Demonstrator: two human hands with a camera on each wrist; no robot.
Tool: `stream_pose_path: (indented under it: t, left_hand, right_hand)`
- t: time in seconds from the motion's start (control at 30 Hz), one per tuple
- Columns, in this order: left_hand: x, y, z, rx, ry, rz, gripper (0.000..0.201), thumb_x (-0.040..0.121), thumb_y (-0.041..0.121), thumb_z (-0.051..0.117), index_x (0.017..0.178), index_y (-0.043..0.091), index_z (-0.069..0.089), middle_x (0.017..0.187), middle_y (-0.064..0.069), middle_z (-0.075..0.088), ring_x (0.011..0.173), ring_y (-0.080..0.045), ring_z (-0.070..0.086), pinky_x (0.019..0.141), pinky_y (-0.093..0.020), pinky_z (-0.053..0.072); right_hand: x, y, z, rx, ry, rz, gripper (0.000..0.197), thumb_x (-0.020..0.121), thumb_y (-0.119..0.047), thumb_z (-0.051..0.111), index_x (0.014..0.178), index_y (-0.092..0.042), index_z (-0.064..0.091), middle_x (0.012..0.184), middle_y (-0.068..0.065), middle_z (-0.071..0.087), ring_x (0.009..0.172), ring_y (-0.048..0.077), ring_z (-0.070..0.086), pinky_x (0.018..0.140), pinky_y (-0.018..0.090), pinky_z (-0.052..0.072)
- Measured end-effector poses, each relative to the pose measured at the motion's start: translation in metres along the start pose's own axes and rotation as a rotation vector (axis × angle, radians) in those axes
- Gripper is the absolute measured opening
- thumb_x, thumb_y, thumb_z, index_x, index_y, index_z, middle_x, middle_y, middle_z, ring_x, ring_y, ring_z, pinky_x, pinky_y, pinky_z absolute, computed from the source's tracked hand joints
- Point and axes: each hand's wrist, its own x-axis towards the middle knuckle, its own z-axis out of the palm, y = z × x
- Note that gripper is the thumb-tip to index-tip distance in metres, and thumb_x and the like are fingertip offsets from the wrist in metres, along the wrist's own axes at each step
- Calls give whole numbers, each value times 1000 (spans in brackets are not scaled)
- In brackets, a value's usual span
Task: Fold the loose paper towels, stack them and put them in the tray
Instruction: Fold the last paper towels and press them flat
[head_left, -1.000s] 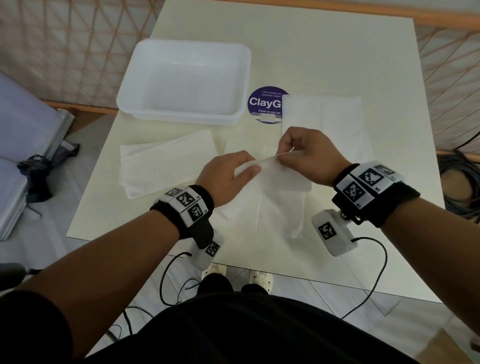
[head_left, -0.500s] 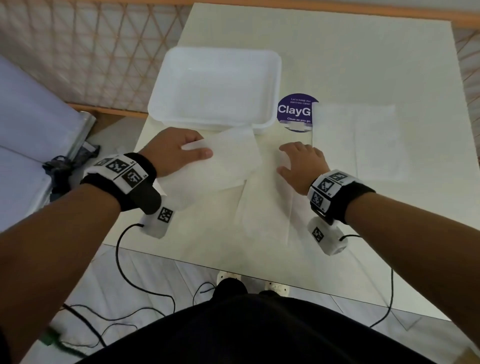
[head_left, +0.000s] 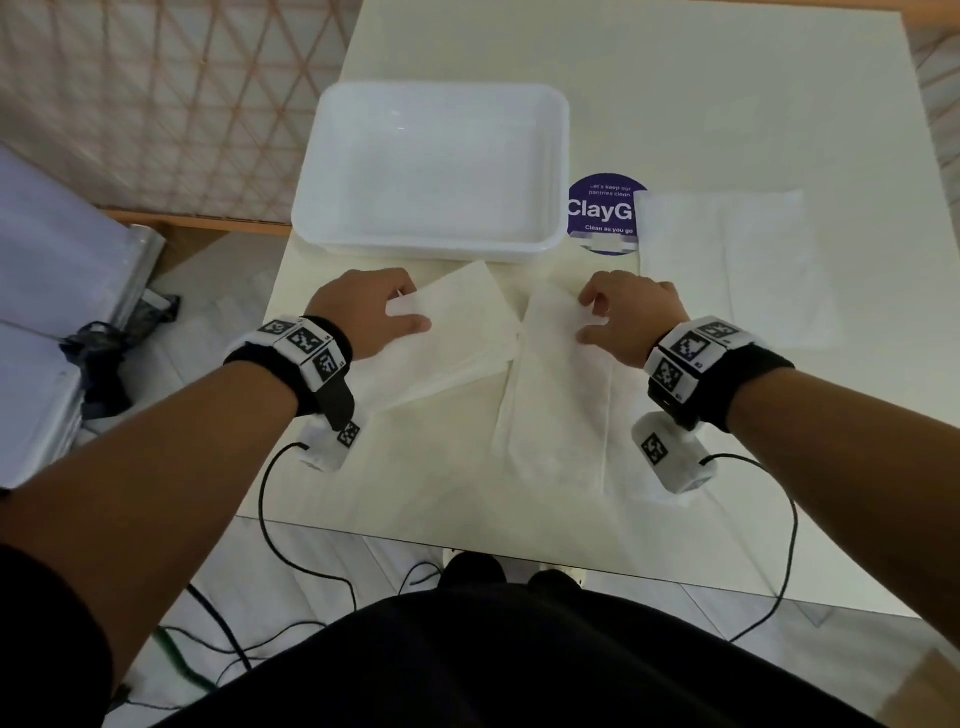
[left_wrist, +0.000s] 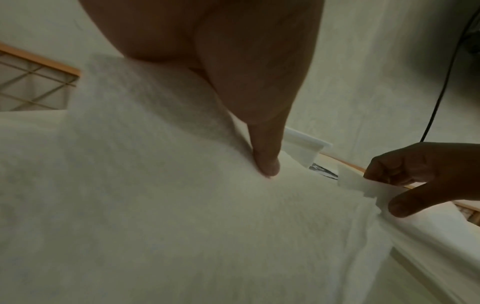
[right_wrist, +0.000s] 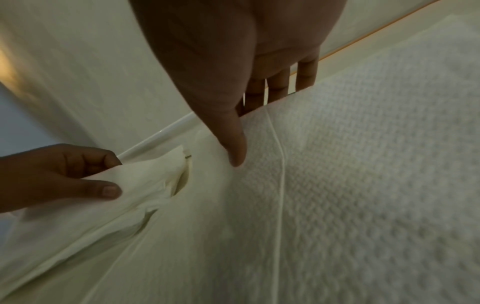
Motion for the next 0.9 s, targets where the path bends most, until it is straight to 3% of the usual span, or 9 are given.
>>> stream_pose_path:
  t: [0.1,0.2,0.43,0.5,0.57,0.67,0.73,0.8,0.9]
  left_hand:
    - [0,3,0,40,-5,21,32,77,50,72,92,27,55,75,12,51,75,-17,52,69,-30,40]
    - [2,2,2,118,-5,31,45,75,53,72,105,24,57,92,9,53,86,-17,52,79,-32,43]
    - [-2,11,0,144,107,100,59,74,51,73,120,20,54,107,2,55,104,-22,49,91,-37,38]
    - [-6,25,2,66,146,154,56,76,50,73,120,20,54,111,2,55,104,-20,49,92,-36,40]
    - [-12,47,10,-82,129,194,57,76,51,72,120,21,54,113,4,55,103,-15,51,91,-32,42]
    - [-25,88,28,-379,-40,162,66,72,56,73,124,24,49,119,9,57,105,-8,54,91,-26,45]
    - [-31,107,40,-471,-154,119,73,69,59,74,128,27,45,121,12,57,108,-6,54,93,-27,45]
    - [-34,115,51,-447,-184,108,78,67,61,75,132,29,45,124,14,58,112,-7,55,94,-26,43]
    - [-36,119,58,-398,-134,139,51,78,44,75,122,23,59,114,11,64,107,-11,60,86,-22,41]
  right_hand:
    - [-2,0,-4,48,29,-1,27,83,-29,66,108,-24,57,98,-8,61,93,16,57,95,32,30]
    - [-5,0,-7,40,66,-12,23,85,-29,64,106,-23,57,102,-5,66,97,20,60,96,33,31]
    - [-15,5,-13,33,101,-45,17,90,-33,56,101,-22,64,108,-4,68,103,22,58,100,34,31]
    - [-18,7,-17,64,129,-67,18,90,-34,56,100,-20,63,106,-1,67,101,24,57,96,35,35]
    - [-23,8,-23,193,118,-99,14,90,-30,57,95,-18,60,95,1,65,91,23,58,82,31,41]
    - [-34,8,-38,339,92,-153,9,89,-23,59,84,-18,53,74,-4,57,73,19,51,62,23,37]
    - [-41,12,-47,435,103,-147,11,89,-23,59,85,-15,52,69,-5,60,67,19,54,62,23,41]
    - [-46,21,-50,535,125,-106,10,91,-23,57,89,-14,53,73,-3,69,66,15,61,64,23,45]
    - [-52,42,-50,588,199,18,10,92,-25,56,92,-16,52,75,-2,67,63,11,58,58,22,43]
